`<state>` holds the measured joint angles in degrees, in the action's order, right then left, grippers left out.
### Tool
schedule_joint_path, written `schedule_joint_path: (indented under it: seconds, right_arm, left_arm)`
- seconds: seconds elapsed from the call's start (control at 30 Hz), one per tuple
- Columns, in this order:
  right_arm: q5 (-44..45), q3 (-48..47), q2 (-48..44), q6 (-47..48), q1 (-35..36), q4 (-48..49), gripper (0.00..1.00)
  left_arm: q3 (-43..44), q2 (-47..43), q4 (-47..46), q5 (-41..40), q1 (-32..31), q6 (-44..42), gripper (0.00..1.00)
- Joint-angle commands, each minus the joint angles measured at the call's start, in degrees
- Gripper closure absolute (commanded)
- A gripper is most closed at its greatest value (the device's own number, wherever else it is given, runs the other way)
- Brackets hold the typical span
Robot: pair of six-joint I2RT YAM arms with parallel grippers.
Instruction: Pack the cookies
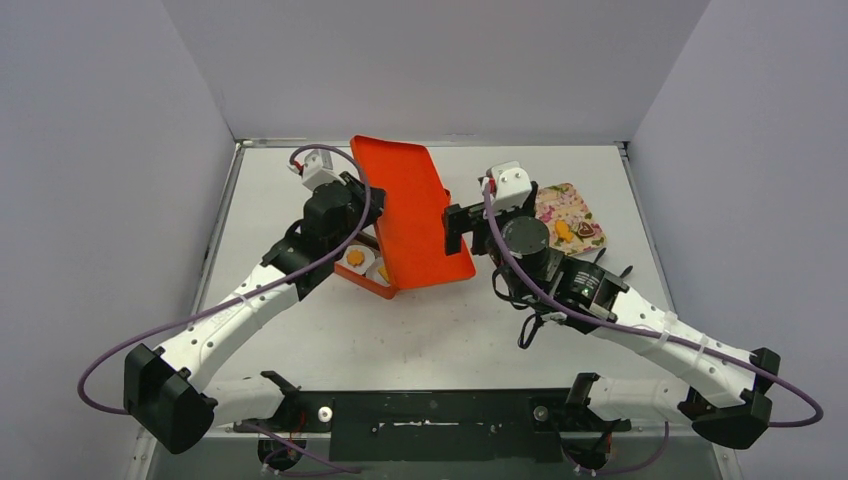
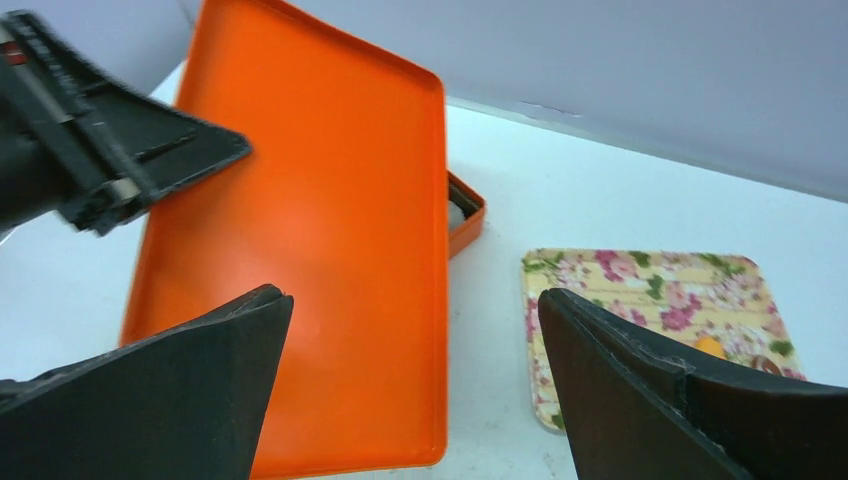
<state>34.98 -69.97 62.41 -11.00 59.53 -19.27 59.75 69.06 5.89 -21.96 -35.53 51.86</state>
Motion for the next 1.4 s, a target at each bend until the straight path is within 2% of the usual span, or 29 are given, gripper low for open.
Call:
schedule_joint_path:
  seconds: [0.0,0.13,0.33,0.6,0.83,1.07,1.23,1.27,1.33,1.37]
  right_arm:
    - [-13.0,-4.5,3.4,2.8,0.3,1.4,0.0]
    - [-18.6,-8.4,9.6,1.6,2.2,0.0,0.0]
    - [-20.9,-10.1,14.6,-0.2,4.6,2.1,0.0]
    - [-12.2,-11.7,20.5,1.2,7.8,0.9,0.03]
    - [0.7,-13.5,25.7,7.4,11.9,0.3,0.14]
    - [12.5,-11.5,27.6,13.5,14.8,1.6,0.38]
    - [15.8,-11.7,27.7,14.8,15.2,1.4,0.71]
    - [16.0,-11.8,27.4,14.6,15.2,1.4,0.82]
    - [15.9,-11.9,26.5,13.7,15.2,1.5,0.98]
    - [15.6,-11.7,26.0,13.4,15.1,2.0,1.0]
  left_arm:
    - [4.6,0.0,-1.7,-4.9,-0.1,0.6,1.0]
    - [6.6,1.0,-0.1,-8.2,-0.3,1.5,1.0]
    - [8.9,1.6,1.7,-13.0,-0.6,3.2,1.0]
    - [10.0,1.4,4.5,-17.7,-0.9,5.4,1.0]
    - [10.1,1.5,6.0,-18.5,-1.1,9.0,1.0]
    - [9.4,1.3,7.3,-18.8,-1.3,12.5,1.0]
    - [7.7,0.0,3.9,-18.2,-1.2,12.2,1.0]
    - [7.5,-0.5,2.6,-18.1,-1.2,11.1,1.0]
    - [6.6,-1.2,0.1,-17.5,-1.2,9.8,0.88]
    - [6.2,-1.7,-0.9,-17.3,-1.2,9.5,0.86]
